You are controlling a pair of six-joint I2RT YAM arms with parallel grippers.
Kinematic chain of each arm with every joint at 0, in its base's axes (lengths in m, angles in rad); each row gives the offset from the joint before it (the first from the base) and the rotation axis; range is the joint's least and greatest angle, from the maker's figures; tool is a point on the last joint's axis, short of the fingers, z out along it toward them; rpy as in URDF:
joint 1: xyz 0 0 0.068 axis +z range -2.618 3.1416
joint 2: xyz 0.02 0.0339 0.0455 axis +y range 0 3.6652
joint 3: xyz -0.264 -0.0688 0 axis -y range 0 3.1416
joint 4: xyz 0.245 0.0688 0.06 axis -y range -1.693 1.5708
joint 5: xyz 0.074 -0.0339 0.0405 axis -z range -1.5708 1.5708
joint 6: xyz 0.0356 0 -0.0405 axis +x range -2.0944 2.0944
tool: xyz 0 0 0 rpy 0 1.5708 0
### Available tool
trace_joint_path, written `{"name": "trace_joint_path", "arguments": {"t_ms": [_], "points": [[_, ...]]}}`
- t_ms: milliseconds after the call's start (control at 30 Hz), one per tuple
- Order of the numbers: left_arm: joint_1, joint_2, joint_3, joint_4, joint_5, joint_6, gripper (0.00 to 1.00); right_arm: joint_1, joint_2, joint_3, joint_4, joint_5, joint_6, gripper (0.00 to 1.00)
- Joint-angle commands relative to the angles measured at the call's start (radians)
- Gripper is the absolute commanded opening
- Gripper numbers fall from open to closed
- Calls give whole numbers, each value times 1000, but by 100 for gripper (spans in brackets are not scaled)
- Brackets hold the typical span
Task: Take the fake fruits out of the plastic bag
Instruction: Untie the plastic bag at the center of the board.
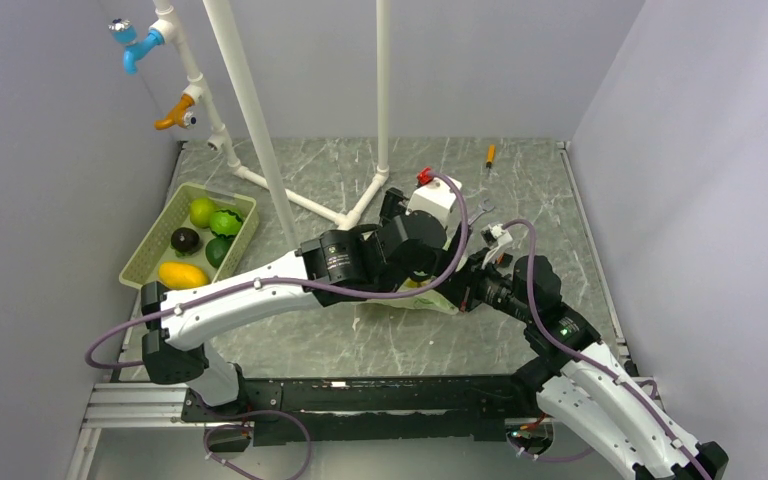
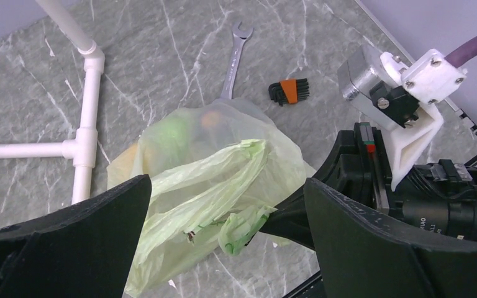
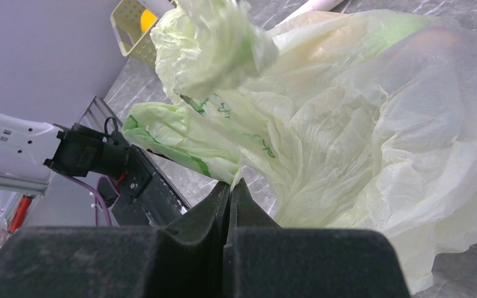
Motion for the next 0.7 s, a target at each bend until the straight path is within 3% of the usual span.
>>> {"name": "trace_joint_path", "arguments": {"t_ms": [0, 400, 533, 667], "points": [[-4, 5, 14, 26, 14, 25, 99, -1, -8, 12, 19, 14, -5, 0], [6, 205, 111, -117, -156, 31, 98, -1, -27, 3, 3, 32, 18, 0], [12, 134, 43, -136, -224, -44, 74, 0, -56, -16, -19, 90, 46, 0], [14, -57, -192, -46, -219, -51, 53, -1, -138, -40, -101, 271, 140, 0]]}}
